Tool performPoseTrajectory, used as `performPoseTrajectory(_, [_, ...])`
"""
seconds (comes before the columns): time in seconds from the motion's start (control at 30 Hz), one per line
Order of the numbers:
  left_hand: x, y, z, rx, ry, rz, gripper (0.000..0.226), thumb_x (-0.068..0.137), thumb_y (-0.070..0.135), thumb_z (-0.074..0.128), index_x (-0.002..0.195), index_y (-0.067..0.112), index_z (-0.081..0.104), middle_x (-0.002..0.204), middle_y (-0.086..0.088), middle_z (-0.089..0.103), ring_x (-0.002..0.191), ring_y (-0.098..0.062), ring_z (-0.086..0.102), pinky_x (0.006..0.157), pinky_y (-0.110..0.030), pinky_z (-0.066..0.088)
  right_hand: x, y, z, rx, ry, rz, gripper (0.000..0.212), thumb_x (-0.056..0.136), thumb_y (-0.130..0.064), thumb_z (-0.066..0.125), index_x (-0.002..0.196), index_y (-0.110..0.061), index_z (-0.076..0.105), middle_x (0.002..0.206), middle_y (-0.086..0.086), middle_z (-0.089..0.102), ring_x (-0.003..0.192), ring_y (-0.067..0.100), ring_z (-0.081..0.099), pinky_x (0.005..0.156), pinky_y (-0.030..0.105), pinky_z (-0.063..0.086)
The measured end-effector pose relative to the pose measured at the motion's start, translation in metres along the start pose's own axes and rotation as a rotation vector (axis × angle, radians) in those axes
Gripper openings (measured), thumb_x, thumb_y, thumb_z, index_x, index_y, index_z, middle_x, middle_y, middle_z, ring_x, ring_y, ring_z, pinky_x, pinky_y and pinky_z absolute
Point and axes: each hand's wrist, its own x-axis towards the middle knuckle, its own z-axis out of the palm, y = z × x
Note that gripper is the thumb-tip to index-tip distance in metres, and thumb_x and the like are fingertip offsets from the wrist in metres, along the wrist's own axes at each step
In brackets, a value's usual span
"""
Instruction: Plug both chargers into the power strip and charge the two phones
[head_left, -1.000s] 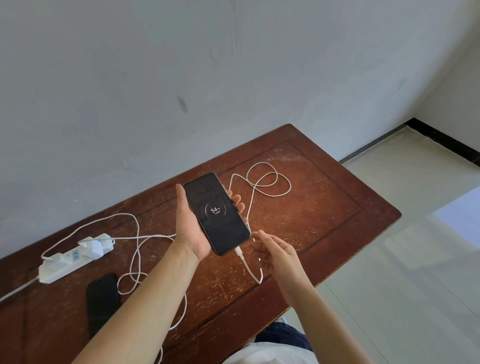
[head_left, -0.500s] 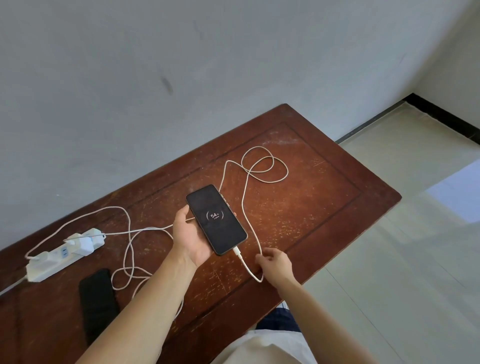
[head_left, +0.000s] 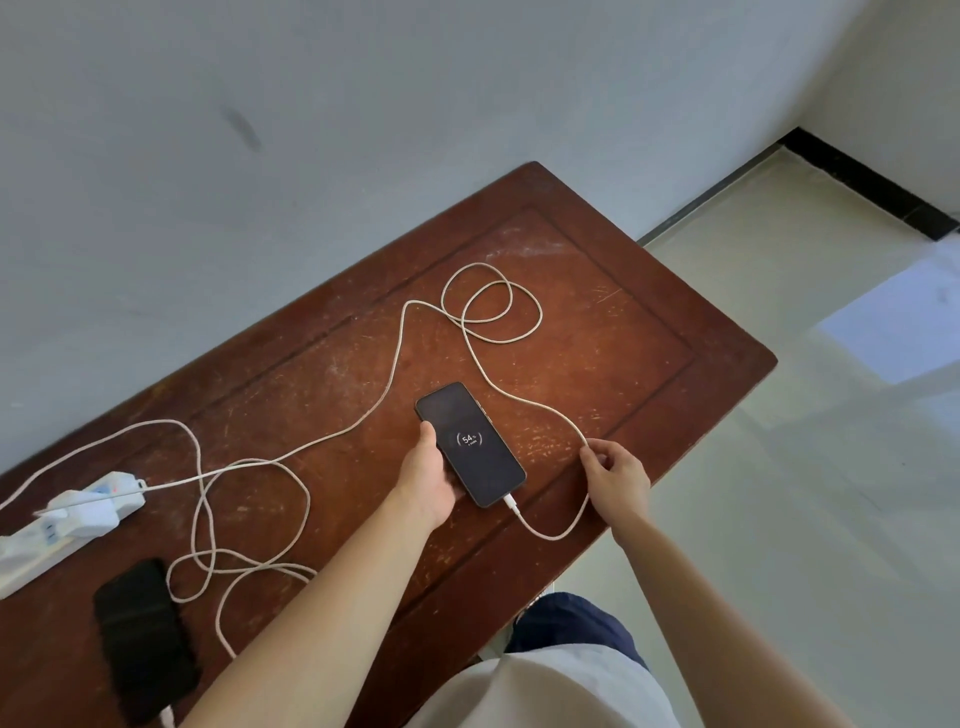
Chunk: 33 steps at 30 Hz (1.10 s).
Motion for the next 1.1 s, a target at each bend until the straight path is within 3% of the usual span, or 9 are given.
performPoseTrajectory(0.07, [0.005, 0.0, 0.01, 0.039, 0.021, 0.004, 0.049, 0.104, 0.05, 0.037, 0.137, 0.017, 0.053, 0.132, -0.011, 0.064, 0.104, -0.029, 0.064, 0.082, -0.048, 0.053, 0.007, -0.001, -0.003, -0.011, 0.006, -0.014, 0.022, 0.098, -0.032, 0.058, 0.116, -0.023, 0.068, 0.092, -0.005, 0.068, 0.088, 0.013, 0.064, 0.086, 0.036, 0.055])
performPoseTrajectory(0.17, [0.014, 0.0, 0.02, 0.087, 0.056, 0.015, 0.048, 0.104, 0.049, 0.037, 0.139, 0.019, 0.051, 0.136, -0.009, 0.062, 0.111, -0.03, 0.062, 0.096, -0.051, 0.051, 0.015, -0.004, -0.007, -0.045, 0.01, -0.052, 0.016, 0.099, -0.03, 0.059, 0.111, -0.025, 0.068, 0.088, -0.006, 0.065, 0.079, 0.005, 0.059, 0.066, 0.021, 0.044])
performPoseTrajectory(0.23, [0.019, 0.0, 0.022, 0.092, 0.079, 0.023, 0.046, 0.105, 0.047, 0.037, 0.139, 0.018, 0.051, 0.136, -0.009, 0.062, 0.119, -0.033, 0.06, 0.103, -0.054, 0.048, 0.019, -0.007, -0.009, -0.056, 0.012, -0.073, 0.015, 0.099, -0.03, 0.059, 0.11, -0.026, 0.068, 0.089, -0.006, 0.065, 0.08, 0.007, 0.059, 0.063, 0.02, 0.042])
performPoseTrajectory(0.4, [0.025, 0.008, 0.021, 0.079, 0.092, 0.053, 0.035, 0.106, 0.038, 0.04, 0.13, 0.017, 0.054, 0.132, -0.011, 0.063, 0.115, -0.033, 0.061, 0.105, -0.061, 0.045, 0.03, -0.005, -0.009, -0.102, 0.033, -0.095, 0.016, 0.097, -0.032, 0.06, 0.109, -0.029, 0.07, 0.101, -0.001, 0.068, 0.095, 0.017, 0.063, 0.078, 0.029, 0.045])
performPoseTrajectory(0.6, [0.018, 0.007, 0.018, 0.309, 0.093, 0.113, 0.053, 0.104, 0.049, 0.035, 0.147, 0.018, 0.042, 0.145, -0.008, 0.055, 0.132, -0.03, 0.052, 0.111, -0.056, 0.041, 0.028, -0.003, -0.007, -0.197, 0.061, -0.12, 0.022, 0.098, -0.031, 0.057, 0.116, -0.025, 0.069, 0.107, -0.001, 0.061, 0.094, 0.013, 0.055, 0.079, 0.026, 0.038])
performPoseTrajectory(0.77, [0.012, -0.002, 0.016, 0.434, 0.135, 0.149, 0.061, 0.103, 0.053, 0.034, 0.152, 0.017, 0.036, 0.156, -0.007, 0.044, 0.142, -0.029, 0.042, 0.118, -0.053, 0.032, 0.023, -0.002, -0.006, -0.183, 0.061, -0.124, 0.026, 0.099, -0.023, 0.055, 0.122, -0.019, 0.068, 0.116, 0.004, 0.061, 0.11, 0.021, 0.058, 0.09, 0.025, 0.039])
performPoseTrajectory(0.93, [-0.008, -0.004, 0.019, 0.27, 0.072, 0.134, 0.065, 0.103, 0.052, 0.036, 0.155, 0.013, 0.029, 0.161, -0.011, 0.035, 0.147, -0.03, 0.035, 0.12, -0.054, 0.029, 0.019, -0.005, -0.009, -0.184, 0.048, -0.109, 0.032, 0.098, -0.017, 0.05, 0.126, -0.018, 0.067, 0.126, 0.009, 0.063, 0.122, 0.026, 0.056, 0.105, 0.035, 0.042])
performPoseTrajectory(1.1, [-0.023, 0.004, 0.003, 0.061, -0.024, 0.053, 0.07, 0.101, 0.057, 0.037, 0.154, 0.013, 0.03, 0.162, -0.014, 0.033, 0.146, -0.035, 0.036, 0.117, -0.058, 0.031, 0.008, -0.014, -0.014, -0.243, -0.03, -0.098, 0.04, 0.095, -0.018, 0.053, 0.133, -0.018, 0.061, 0.132, 0.009, 0.062, 0.124, 0.026, 0.055, 0.105, 0.037, 0.043])
